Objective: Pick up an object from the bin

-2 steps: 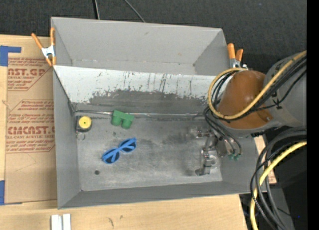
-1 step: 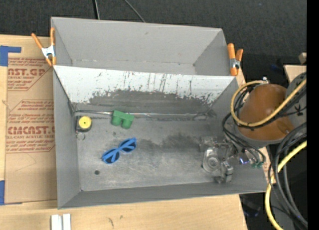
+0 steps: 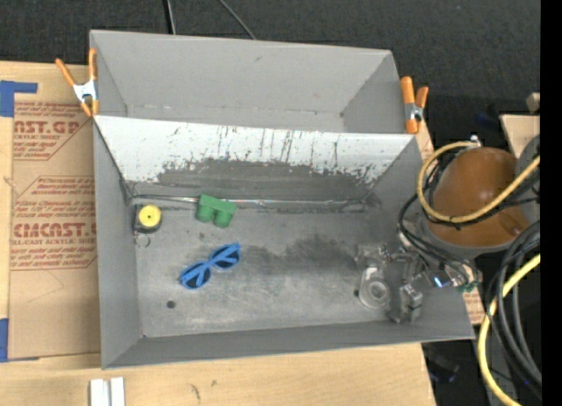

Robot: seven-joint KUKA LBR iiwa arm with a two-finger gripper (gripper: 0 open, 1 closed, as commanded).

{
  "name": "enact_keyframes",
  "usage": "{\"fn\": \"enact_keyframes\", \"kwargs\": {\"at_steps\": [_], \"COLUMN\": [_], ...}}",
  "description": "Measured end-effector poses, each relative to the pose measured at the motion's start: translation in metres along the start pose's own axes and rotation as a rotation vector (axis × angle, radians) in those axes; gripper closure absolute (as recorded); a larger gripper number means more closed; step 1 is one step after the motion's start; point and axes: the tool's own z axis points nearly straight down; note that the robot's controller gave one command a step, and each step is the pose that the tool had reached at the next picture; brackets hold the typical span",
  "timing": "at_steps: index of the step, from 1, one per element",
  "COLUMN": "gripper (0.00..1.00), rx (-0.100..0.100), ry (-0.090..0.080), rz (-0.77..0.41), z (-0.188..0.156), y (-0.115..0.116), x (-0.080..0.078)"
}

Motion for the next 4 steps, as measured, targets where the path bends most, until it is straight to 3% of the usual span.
{"fn": "enact_keyframes", "kwargs": {"at_steps": [1, 2, 3, 4], "gripper": [1.0, 0.0, 0.0, 1.0], "rx": [0.001, 0.0, 0.0, 0.002], "ry": [0.004, 0.0, 0.001, 0.0], "rz": [-0.001, 0.0, -0.478, -0.473], "z": [0.0, 0.0, -0.001, -0.002], "y": [-0.001, 0.0, 0.071, 0.069], "x": [0.002, 0.0, -0.019, -0.019]}}
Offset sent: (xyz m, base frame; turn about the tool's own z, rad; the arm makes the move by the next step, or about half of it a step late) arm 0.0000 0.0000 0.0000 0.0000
